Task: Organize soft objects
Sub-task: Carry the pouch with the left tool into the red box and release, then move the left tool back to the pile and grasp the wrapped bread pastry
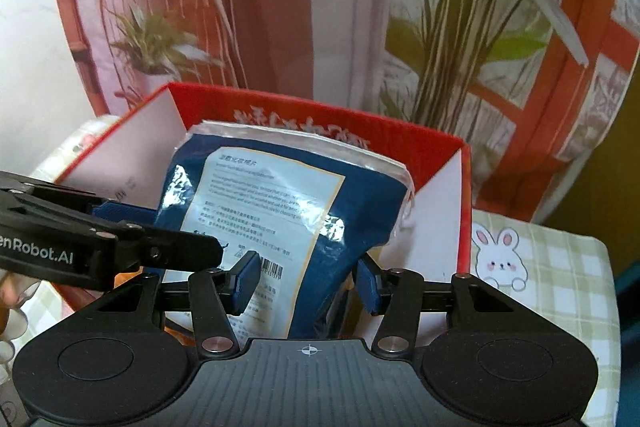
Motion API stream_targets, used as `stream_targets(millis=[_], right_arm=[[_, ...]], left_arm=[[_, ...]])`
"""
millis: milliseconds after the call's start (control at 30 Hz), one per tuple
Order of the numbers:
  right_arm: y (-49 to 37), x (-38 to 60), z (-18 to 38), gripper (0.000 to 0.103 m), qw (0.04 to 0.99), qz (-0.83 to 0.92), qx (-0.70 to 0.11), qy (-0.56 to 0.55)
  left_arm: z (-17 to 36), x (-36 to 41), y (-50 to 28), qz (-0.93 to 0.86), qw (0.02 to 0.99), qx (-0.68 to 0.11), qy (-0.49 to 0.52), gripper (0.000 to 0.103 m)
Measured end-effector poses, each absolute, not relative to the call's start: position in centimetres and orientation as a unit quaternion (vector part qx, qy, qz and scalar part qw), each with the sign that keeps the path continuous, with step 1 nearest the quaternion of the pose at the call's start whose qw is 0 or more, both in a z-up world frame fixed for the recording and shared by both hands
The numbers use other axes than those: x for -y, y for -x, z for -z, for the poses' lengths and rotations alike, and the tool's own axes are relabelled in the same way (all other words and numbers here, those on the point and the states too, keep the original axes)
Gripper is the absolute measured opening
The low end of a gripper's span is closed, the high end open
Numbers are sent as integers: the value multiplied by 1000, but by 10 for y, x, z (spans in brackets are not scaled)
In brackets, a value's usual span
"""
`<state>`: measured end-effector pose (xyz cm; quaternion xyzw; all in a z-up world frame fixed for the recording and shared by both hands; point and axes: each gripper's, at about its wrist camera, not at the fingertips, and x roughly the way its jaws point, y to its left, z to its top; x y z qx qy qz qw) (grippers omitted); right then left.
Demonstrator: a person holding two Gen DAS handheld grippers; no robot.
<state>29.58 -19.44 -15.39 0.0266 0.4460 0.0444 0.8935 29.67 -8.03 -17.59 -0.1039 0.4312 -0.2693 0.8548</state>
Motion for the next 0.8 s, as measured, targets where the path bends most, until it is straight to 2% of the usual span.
stream_targets(millis=[233, 333, 400, 467, 500, 600, 800], right_arm=[[-290, 191, 160, 49, 891, -19, -453, -12], [-286, 190, 154, 59, 897, -12, -441, -3], [-281, 189, 150, 74, 904, -13, -427, 0], [-276, 188, 145, 86, 910, -14, -414, 4], [-274, 188, 142, 92, 913, -13, -409, 7], [-266, 189, 136, 102, 919, -16, -395, 11], [-242, 196, 124, 103, 928, -17, -373, 0]], left_arm=[[175, 81, -290, 249, 868, -423, 71, 67], [164, 75, -283, 239, 881, -405, 54, 76], [157, 71, -277, 229, 891, -390, 43, 89], [149, 68, -270, 214, 902, -374, 31, 95], [145, 67, -267, 205, 907, -367, 24, 97], [136, 65, -256, 186, 917, -353, 7, 99], [124, 67, -226, 160, 932, -323, -26, 100]])
